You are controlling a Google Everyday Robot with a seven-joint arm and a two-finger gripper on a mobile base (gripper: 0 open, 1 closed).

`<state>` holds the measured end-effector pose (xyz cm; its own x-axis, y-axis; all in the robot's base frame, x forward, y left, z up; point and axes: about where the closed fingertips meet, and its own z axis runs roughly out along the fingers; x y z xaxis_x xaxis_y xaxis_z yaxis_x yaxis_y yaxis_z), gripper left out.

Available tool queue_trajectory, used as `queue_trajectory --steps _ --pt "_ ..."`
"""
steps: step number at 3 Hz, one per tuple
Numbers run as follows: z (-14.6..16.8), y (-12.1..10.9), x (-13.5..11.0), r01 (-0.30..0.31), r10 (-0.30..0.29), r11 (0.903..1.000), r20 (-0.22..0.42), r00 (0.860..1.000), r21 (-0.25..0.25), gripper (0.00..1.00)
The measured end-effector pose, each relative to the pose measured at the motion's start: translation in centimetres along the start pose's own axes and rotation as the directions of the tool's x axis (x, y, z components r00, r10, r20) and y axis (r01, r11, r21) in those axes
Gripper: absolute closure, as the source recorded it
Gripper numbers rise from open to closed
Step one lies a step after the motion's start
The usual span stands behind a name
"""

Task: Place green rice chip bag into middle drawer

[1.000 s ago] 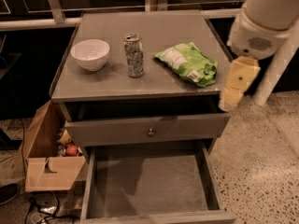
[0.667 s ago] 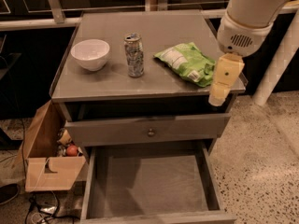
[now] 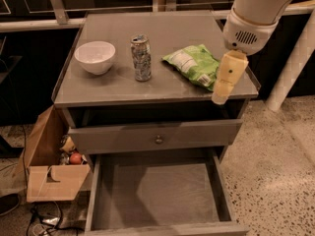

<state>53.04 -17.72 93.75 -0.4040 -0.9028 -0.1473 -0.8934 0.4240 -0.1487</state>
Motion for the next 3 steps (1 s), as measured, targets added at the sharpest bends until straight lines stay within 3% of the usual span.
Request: queue_trajectory --steps 2,3 --pt "2.2 -3.7 -3.1 -0.068 0.071 0.9957 0.047 0.996 -0.063 0.0" --pt "3.3 -4.5 -3.7 -0.084 0.088 0.993 0.046 0.995 -0.083 0.0"
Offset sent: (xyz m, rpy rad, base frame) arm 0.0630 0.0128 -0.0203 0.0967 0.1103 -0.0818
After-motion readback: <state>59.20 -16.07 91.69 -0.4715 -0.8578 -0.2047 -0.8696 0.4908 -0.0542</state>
